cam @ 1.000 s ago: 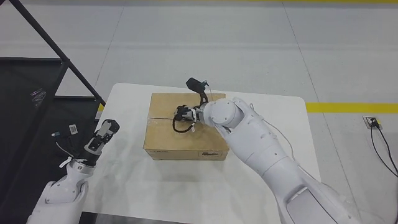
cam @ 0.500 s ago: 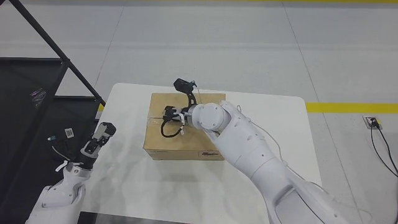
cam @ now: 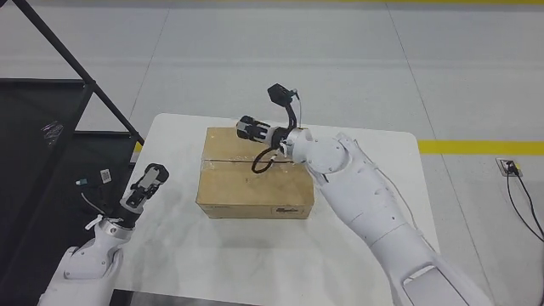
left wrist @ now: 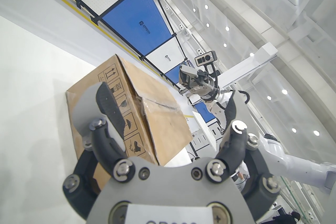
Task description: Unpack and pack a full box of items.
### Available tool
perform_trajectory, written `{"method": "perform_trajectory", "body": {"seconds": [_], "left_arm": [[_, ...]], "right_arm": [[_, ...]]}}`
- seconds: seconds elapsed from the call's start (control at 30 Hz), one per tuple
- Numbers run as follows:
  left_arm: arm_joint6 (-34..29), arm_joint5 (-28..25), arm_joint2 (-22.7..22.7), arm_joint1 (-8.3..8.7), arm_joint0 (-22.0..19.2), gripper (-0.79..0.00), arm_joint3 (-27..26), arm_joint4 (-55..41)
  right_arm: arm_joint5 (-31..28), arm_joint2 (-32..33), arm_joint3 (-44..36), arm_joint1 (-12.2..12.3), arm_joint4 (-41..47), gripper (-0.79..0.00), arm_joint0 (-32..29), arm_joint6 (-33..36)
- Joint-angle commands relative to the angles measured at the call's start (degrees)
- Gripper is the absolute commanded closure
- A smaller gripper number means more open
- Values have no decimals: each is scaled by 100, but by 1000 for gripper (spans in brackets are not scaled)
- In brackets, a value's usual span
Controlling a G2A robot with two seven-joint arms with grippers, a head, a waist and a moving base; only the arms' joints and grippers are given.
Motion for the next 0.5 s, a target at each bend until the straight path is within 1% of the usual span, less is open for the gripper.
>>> {"method": "perform_trajectory", "body": {"seconds": [0.0, 0.1, 0.17, 0.27, 0.33, 0.4, 0.47], "left_arm": [[53, 31, 16, -5, 4, -785, -85, 78], [160, 58, -15, -2, 17, -785, -211, 232], [283, 99, -80, 3, 29, -785, -279, 332], [464, 192, -205, 16, 51, -785, -376, 514], [603, 266, -295, 25, 65, -785, -438, 668], [726, 350, -383, 34, 80, -785, -484, 767], [826, 434, -473, 44, 90, -785, -521, 842]], "right_arm": [[214, 504, -959, 251, -305, 0, -551, 71], [604, 1297, -2494, 568, -709, 0, -1533, 337], [787, 1808, -3402, 724, -902, 0, -2177, 499], [845, 2465, -4340, 879, -1098, 0, -2963, 492], [887, 2882, -4742, 957, -1421, -58, -3418, 168], [737, 3165, -4988, 1003, -1315, -157, -3795, 62], [590, 3490, -5033, 1063, -1354, -360, -4027, 67]]}}
